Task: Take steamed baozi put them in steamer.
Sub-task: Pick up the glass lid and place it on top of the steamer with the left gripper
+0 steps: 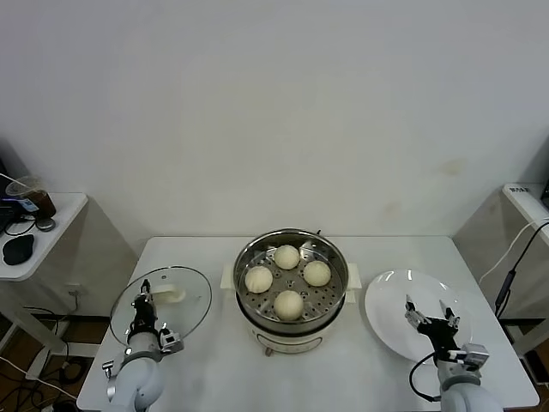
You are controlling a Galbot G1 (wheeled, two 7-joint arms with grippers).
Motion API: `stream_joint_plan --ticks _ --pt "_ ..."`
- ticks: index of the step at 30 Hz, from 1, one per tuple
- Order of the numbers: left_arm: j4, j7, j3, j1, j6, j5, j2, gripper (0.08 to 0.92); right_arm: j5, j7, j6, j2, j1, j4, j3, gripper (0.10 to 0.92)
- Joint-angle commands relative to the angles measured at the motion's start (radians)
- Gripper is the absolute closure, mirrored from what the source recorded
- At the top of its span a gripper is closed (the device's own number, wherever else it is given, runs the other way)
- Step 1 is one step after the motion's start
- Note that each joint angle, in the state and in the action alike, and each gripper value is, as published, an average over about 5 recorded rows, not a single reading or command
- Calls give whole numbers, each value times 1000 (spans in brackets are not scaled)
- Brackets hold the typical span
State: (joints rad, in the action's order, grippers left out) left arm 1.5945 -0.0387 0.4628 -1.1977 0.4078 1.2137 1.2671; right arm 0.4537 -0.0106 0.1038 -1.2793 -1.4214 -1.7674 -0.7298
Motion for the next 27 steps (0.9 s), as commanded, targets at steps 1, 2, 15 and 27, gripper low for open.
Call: stream_joint_plan --ticks 1,2,15,27 --pt "288 245 6 -13 279 185 56 829 5 0 5 0 -2 -17 -9 203" --pt "298 254 8 -11 282 199 62 829 7 0 7 -1 -3 -21 -13 203" --pt "500 349 -29 -46 284 353 148 829 24 -1 32 19 -21 -51 -72 203" --pt "474 409 -303 31 285 463 236 829 7 -5 35 30 -42 -54 -87 203"
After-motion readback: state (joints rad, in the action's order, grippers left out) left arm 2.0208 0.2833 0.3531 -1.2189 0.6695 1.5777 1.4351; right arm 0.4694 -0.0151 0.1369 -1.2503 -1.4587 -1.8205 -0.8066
